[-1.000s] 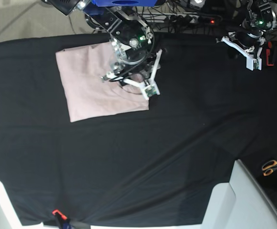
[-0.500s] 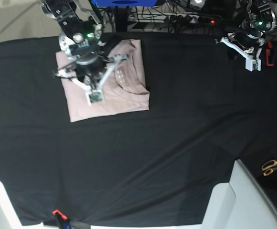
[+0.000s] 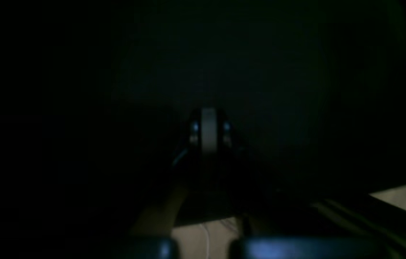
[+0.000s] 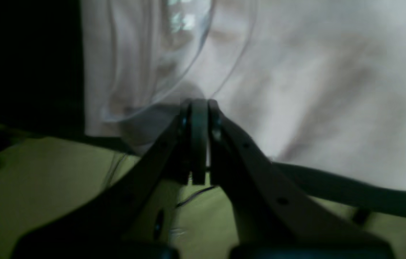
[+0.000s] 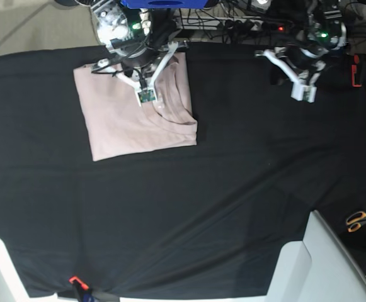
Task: Fold the T-shirt properly
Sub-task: 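Release the shirt and raise the right gripper away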
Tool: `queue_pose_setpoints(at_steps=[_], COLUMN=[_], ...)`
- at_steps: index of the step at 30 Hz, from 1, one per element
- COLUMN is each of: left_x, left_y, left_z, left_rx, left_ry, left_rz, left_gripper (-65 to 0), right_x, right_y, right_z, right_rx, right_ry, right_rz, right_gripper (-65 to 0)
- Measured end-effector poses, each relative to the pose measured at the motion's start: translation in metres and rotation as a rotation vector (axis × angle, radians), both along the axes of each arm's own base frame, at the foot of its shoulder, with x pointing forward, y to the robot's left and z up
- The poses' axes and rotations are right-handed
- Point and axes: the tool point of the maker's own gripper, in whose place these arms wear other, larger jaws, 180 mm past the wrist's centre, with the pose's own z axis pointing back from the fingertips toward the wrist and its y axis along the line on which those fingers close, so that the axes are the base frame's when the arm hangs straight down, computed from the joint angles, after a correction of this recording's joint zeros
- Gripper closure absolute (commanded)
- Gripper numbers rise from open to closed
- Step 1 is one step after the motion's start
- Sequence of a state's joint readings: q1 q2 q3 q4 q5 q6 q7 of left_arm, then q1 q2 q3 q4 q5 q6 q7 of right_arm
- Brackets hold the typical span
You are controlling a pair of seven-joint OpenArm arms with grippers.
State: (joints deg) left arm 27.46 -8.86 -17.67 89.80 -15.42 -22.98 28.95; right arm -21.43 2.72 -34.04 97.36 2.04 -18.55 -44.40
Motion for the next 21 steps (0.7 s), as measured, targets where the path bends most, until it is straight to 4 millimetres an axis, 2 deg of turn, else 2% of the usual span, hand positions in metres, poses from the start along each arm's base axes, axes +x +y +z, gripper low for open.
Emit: queue_pose_setpoints(at_steps=[4, 6, 10, 12, 14, 16, 17, 19, 21], left_x=[0.006, 0.007, 0.020, 0.025, 0.029, 0.033, 0.035, 0.038, 0.037], left_y=[-0.009, -0.014, -0.036, -0.042, -0.049, -0.059, -0.064, -0.073, -0.079], left_z=[0.004, 0.003, 0.006, 0.008, 0.010, 0.014, 0.018, 0.027, 0.032], left_rx=[-0.013, -0.010, -0.048, -0.050, -0.057, -0.065, -0.070, -0.111, -0.196], left_ry=[-0.016, -0.014, -0.038, -0.047, -0.054, -0.068, -0.080, -0.104, -0.091], left_rz=[-0.026, -0.043, -0.086, -0.104, -0.125, -0.154, -0.163, -0.161, -0.131], left_gripper=[0.0, 0.0, 0.0, 0.0, 0.0, 0.0, 0.0, 0.0, -12.2], right_x=[-0.006, -0.005, -0.005, -0.004, 0.003, 0.009, 0.009, 0.017, 0.033], right_y=[0.007, 0.009, 0.013, 0.025, 0.035, 0.034, 0.027, -0.004, -0.044], right_z=[-0.015, -0.015, -0.013, -0.001, 0.023, 0.048, 0.055, 0.056, 0.052], right_rx=[0.060, 0.076, 0.088, 0.133, 0.186, 0.230, 0.227, 0.184, 0.115], right_ry=[0.079, 0.081, 0.076, 0.053, -0.008, -0.061, -0.064, -0.050, -0.074], right_rz=[-0.012, -0.017, 0.015, 0.108, 0.139, 0.124, 0.109, -0.004, -0.119], right_gripper=[-0.2, -0.2, -0.2, 0.0, 0.0, 0.0, 0.0, 0.0, 0.0])
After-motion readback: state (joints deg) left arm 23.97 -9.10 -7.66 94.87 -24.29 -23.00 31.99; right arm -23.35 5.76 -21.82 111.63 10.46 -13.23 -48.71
